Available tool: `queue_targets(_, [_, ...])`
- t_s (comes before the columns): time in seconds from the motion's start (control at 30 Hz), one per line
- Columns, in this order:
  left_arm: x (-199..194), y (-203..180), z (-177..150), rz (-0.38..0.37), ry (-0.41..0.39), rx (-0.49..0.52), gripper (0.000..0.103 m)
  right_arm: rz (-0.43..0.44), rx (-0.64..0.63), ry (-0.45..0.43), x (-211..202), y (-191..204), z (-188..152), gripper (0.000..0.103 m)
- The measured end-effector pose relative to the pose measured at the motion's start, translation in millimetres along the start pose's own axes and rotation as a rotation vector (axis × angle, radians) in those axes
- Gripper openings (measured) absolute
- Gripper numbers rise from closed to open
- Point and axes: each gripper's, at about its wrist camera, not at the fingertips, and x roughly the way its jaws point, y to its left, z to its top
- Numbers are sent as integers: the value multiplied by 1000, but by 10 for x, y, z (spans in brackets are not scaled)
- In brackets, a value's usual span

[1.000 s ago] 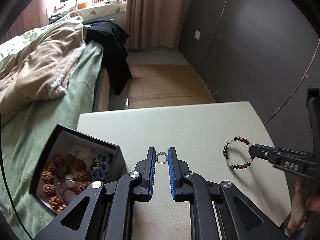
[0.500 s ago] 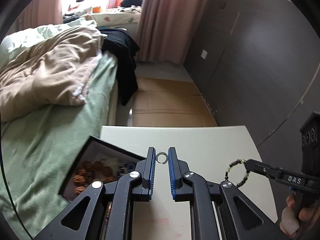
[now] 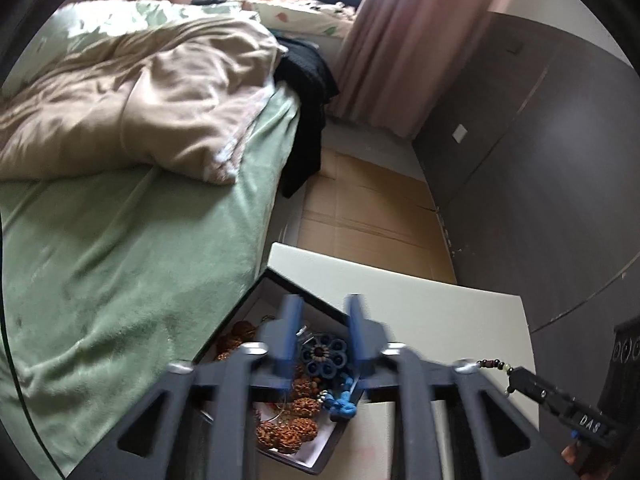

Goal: Organize jewelry
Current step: 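Drop the small silver ring into the black box while the right gripper lifts the bracelet, then lower the black-green bead bracelet into the black box and open the right gripper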

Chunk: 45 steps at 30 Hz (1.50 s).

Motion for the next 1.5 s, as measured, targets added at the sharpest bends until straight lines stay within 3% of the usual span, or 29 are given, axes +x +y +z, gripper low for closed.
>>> queue_targets(0.03, [-7,31,6,2,-6,-10,66,3,1,1,7,10,-3,12])
queue_targets(0.1, [-71,72,17,13,-44,-24,76,12,2,3,21,30,-4,12])
queue_targets(0.3, [-122,136,35,25,-42,-37,77,61,-8,-8,49,157,-10,12])
queue_targets(0.7, [-212,210,68,16,-62,-42,77,277,24,-100,108,594,49,12])
queue_targets(0.8, [-229,259,75,20,-65,-47,77,297,15,-119,157,710,49,12])
queue_targets(1.07, [-291,505,136,16,-82,-118,77,316,-25,-57,497,1030,-32,12])
queue_targets(1.1, [-303,541,143,18,-88,-129,77,306,-24,-49,544,1057,-41,15])
queue_targets(1.17, [-321,588,146,24,-95,-146,77,300,-14,-4,666,1092,-56,42])
queue_targets(1.2, [-326,613,148,25,-96,-154,77,303,-2,17,717,1085,-64,62])
queue_targets(1.23, [-327,630,150,23,-96,-159,76,297,12,16,731,1061,-74,67])
queue_targets(1.5, [-304,483,121,17,-82,-111,77,226,66,-29,518,761,-37,67])
